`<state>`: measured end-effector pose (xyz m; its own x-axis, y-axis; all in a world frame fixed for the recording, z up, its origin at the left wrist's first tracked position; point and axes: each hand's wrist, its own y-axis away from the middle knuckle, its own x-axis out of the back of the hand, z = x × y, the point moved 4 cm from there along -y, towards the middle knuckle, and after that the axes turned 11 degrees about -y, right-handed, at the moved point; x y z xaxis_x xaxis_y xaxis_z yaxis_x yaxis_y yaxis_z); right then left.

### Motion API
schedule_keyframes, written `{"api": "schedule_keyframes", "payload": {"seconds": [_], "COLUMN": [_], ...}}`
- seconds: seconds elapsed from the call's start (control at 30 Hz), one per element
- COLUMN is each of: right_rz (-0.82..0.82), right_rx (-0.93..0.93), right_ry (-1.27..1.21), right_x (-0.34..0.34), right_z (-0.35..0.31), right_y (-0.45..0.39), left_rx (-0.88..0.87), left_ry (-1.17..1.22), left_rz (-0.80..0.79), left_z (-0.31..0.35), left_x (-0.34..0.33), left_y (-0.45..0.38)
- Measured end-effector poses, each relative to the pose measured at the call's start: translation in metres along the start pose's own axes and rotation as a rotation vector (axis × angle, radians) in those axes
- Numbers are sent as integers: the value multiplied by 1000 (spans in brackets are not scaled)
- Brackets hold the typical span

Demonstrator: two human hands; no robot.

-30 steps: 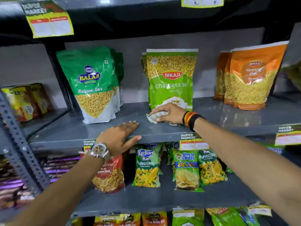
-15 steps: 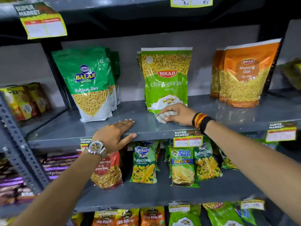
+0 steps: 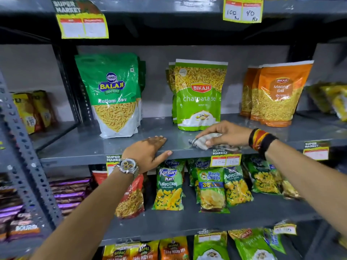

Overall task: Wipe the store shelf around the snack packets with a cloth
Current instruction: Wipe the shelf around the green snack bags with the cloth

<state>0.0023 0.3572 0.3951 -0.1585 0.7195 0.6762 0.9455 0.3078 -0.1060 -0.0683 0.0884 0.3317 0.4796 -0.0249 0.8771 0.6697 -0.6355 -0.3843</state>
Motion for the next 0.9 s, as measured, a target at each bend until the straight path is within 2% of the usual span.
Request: {"api": "schedule_keyframes", "payload": {"seconds": [0.17,0.3,0.4,0.47,0.57,0.63,0.67,0.73,0.8,0.9], "right_rz": [236,230,229,171,-94,-194,-171,10,167,173], "right_rx": [69,33,60,75,31,26,25,33,26,42], "right_ry": [-37,132,108,79,2,-46,-96,-154,-108,-19], "right_x": [15,-10,-22,-22,-11,7,20,48,60,42], "right_z": [-15,1,15,12,3,3,10,34,57,68], "right_y": [-44,-89,-98,-86,-50,-28,-23,-22,-26,-24], "left_rx": [5,15,19,24,28,35,35,24,21,28], "left_ry": [-7,-13,-12,-13,-17,-23,-23,-19,-17,-20], "left_rz": [11,9,7,11,11,10,11,7,0,-9], "left_z": [1,-1,-2,-2,-2,-2,-2,0,1,4], "left_x": [1,-1,-4,-5,-5,-5,-4,-3,-1,1], "left_y": [3,-1,-3,-2,0,0,0,-1,-1,0]}}
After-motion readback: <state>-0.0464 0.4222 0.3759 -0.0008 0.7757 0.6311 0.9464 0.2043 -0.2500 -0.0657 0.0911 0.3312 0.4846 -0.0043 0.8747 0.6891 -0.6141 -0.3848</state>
